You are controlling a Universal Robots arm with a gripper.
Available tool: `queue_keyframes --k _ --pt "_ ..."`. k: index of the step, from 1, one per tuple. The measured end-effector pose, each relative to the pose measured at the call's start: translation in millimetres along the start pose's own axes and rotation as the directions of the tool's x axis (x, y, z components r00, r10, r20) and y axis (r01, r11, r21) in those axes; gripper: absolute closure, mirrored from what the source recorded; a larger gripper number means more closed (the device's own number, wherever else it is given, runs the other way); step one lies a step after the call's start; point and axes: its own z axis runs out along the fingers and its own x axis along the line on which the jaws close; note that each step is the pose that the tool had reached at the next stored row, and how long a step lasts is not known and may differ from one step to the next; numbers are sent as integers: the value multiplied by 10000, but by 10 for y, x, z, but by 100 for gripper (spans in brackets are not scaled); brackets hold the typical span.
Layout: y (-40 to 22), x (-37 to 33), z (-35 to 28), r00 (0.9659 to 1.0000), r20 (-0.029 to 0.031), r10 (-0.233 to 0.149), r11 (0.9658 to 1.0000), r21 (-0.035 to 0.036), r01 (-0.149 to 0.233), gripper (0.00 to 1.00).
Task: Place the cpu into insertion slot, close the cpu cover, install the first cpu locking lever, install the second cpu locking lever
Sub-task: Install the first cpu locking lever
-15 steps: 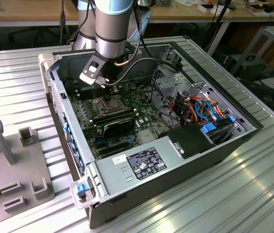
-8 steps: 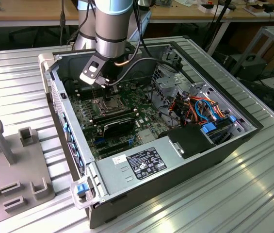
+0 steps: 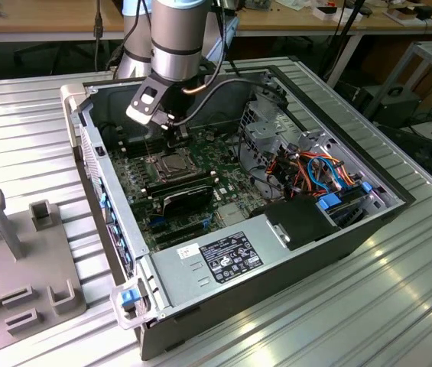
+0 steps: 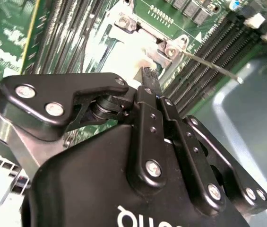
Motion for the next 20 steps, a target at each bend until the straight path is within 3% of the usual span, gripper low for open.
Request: queue_keyframes --k 1,2,4,7,13,15,17,18,19,20 --pt "2 -1 -57 10000 -2 -50 10000 -2 50 89" --pt "3 -1 -72 10000 -4 -89 10000 -2 89 89" --pt "4 0 -80 9992 -18 -404 9992 -9 404 89" --pt "3 -1 -82 9945 -39 -1049 9945 -17 1049 89" --pt "1 -1 -87 9776 -78 -2104 9776 -40 2103 89" --pt "1 -1 -88 9620 -96 -2728 9621 -52 2727 89" --pt "1 -1 -88 9502 -109 -3114 9503 -62 3114 89" --pt "1 -1 -88 9397 -119 -3418 9398 -71 3418 89" --pt "1 -1 -88 9344 -124 -3560 9345 -74 3560 89" --pt "1 -1 -88 9270 -130 -3748 9271 -80 3748 89"
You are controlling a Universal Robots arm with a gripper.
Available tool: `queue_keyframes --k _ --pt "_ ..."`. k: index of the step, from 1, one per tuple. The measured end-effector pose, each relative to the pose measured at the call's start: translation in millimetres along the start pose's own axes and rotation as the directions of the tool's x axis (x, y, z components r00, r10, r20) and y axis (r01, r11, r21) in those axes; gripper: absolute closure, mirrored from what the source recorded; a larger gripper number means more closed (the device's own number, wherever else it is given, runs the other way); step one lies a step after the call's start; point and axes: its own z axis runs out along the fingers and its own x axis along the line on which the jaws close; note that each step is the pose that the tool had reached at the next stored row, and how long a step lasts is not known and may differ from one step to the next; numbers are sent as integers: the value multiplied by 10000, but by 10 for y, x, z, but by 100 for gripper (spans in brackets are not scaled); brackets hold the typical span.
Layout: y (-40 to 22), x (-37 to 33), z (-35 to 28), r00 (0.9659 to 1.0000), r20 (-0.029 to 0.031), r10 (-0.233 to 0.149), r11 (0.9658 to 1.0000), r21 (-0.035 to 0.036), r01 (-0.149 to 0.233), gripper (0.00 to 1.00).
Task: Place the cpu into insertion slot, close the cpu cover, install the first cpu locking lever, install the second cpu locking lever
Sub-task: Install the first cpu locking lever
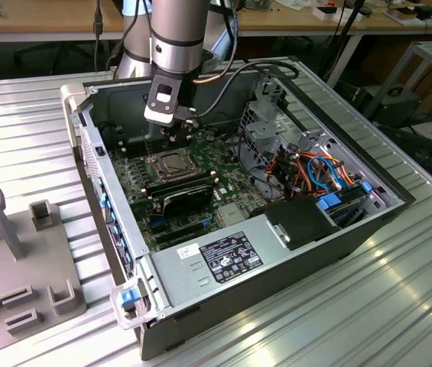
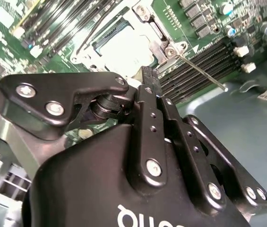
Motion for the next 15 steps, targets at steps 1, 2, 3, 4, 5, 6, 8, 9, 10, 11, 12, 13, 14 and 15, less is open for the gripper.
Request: queue_keyframes --k 1,2,3,4,5,6,8,9,10,11,12,13,14,15 --pt "0 0 0 9997 -9 -239 9997 -4 239 89" --pt "0 0 0 9990 -17 -451 9990 -6 451 89" --pt "0 0 0 9972 -28 -745 9972 -11 745 89" --pt "0 0 0 9954 -35 -957 9954 -15 957 89" --pt "0 0 0 9935 -42 -1141 9935 -19 1141 89" --pt "0 0 0 9883 -56 -1525 9883 -26 1524 89" --pt "0 0 0 9804 -72 -1969 9804 -36 1968 89" --pt "0 0 0 9733 -82 -2293 9733 -43 2293 89" --pt "0 0 0 9675 -90 -2526 9676 -48 2526 89" --pt "0 0 0 9625 -96 -2710 9626 -53 2709 89" --pt "0 0 0 9520 -109 -3060 9520 -62 3059 89" --pt "0 0 0 9437 -116 -3307 9437 -68 3306 89" --pt "0 0 0 9370 -122 -3491 9371 -73 3490 89" --pt "0 0 0 9222 -134 -3866 9223 -85 3865 89"
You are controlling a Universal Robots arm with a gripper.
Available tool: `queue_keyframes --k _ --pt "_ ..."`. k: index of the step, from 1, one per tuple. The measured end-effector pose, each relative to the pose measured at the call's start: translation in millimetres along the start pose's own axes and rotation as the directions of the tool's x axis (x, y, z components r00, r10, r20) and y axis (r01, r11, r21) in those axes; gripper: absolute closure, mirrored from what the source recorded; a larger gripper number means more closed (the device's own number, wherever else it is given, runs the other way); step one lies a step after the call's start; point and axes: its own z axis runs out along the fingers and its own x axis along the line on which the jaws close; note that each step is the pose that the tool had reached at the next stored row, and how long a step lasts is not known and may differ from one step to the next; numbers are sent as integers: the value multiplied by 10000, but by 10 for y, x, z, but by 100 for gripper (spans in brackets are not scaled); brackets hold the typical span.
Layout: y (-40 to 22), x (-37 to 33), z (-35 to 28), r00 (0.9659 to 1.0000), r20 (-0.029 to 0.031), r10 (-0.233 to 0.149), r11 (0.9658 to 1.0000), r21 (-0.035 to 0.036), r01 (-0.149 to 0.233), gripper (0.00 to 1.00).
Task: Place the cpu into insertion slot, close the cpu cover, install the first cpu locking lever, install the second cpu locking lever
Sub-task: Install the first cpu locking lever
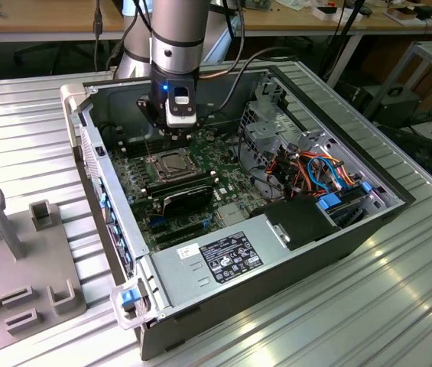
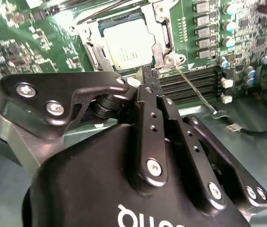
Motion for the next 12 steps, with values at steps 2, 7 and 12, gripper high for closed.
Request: queue_keyframes --k 2,7,12 --pt "0 0 0 9985 -20 -539 9985 -8 539 89" --pt "0 0 0 9884 -55 -1519 9884 -26 1519 89" --pt "0 0 0 9598 -100 -2805 9599 -55 2804 89"
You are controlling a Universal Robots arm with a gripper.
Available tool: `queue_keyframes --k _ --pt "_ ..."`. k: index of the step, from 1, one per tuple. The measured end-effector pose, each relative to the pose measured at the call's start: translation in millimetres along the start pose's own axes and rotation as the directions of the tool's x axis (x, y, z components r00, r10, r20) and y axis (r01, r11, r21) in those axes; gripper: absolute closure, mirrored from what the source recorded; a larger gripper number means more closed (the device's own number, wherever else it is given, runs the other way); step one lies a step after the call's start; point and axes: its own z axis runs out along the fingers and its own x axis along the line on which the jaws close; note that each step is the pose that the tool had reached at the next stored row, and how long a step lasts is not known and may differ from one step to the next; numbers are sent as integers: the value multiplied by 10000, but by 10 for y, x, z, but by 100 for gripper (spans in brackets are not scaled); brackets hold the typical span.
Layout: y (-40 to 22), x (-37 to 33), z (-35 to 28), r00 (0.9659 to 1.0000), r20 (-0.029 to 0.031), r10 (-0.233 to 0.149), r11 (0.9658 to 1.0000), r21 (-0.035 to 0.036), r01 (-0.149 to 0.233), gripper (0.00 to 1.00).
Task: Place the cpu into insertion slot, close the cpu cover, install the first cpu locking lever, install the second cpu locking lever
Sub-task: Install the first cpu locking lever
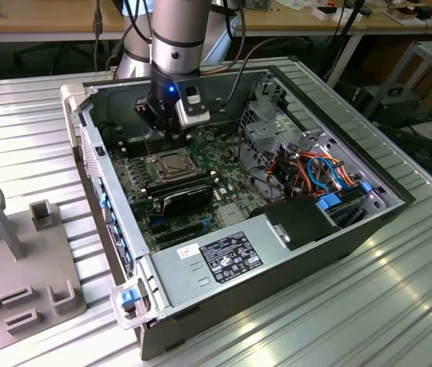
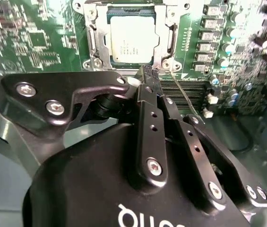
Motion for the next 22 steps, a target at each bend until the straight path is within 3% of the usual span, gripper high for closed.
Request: queue_keyframes --k 3,6,8,9,10,16,19,22 --pt "0 0 0 9978 -24 -664 9978 -11 664 89" --pt "0 0 0 9928 -44 -1200 9928 -19 1200 89" --pt "0 0 0 9870 -58 -1605 9870 -28 1605 89" --pt "0 0 0 9794 -72 -2018 9794 -37 2018 89" --pt "0 0 0 9773 -76 -2118 9773 -37 2117 89" --pt "-18 36 -19 9767 -72 -2147 9767 -15 2147 89" --pt "-20 45 -88 9754 -57 -2203 9754 40 2203 89" --pt "-37 84 -172 9719 -36 -2355 9718 137 2355 89"
